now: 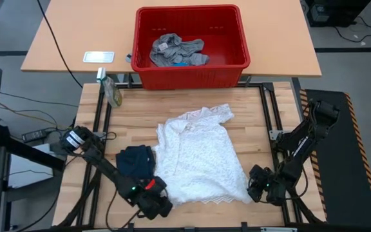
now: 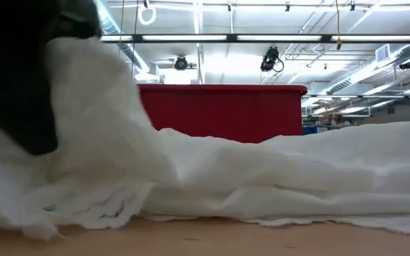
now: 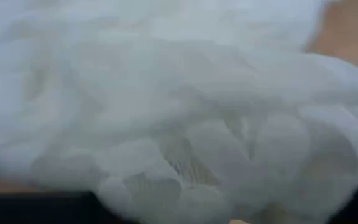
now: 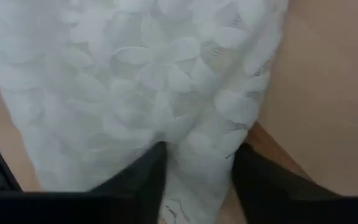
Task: Fold laundry
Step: Fold the white dress
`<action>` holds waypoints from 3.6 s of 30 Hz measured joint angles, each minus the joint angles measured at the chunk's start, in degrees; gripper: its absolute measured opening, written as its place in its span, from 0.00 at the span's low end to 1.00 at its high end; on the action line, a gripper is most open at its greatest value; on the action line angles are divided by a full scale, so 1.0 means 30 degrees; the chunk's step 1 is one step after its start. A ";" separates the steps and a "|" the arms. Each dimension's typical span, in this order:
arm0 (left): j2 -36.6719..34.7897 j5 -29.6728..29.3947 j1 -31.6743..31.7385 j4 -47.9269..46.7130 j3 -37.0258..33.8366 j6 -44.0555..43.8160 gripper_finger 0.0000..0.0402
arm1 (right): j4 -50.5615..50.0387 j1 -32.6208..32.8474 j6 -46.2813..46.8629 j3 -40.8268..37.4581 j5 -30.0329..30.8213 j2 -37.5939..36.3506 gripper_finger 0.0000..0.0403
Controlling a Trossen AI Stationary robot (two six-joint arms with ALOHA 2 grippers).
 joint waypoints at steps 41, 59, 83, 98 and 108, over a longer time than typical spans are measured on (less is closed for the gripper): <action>-1.5373 -0.5017 0.3958 -0.1533 0.3621 1.5238 0.03 | -1.0324 -0.7553 -2.5190 2.0665 1.5271 -1.1115 0.01; -1.7424 -0.4582 0.8287 -0.6763 0.3628 1.6081 0.13 | -0.9266 -1.0875 -2.7612 2.2169 1.6488 -1.0025 0.01; -1.1633 -0.1524 0.7123 -1.1164 0.1908 2.1816 0.52 | -1.7785 -1.3486 -1.4581 2.0091 0.8530 -0.8654 0.01; -0.0150 -0.1033 0.9359 -0.4295 0.1880 3.0232 0.52 | -1.7748 -1.3973 -1.4959 2.0088 0.7181 -0.8453 0.01; 0.0239 0.1779 1.1656 -0.3186 0.1902 3.3159 0.52 | -1.7741 -1.3973 -1.4849 2.0088 0.6775 -0.8209 0.01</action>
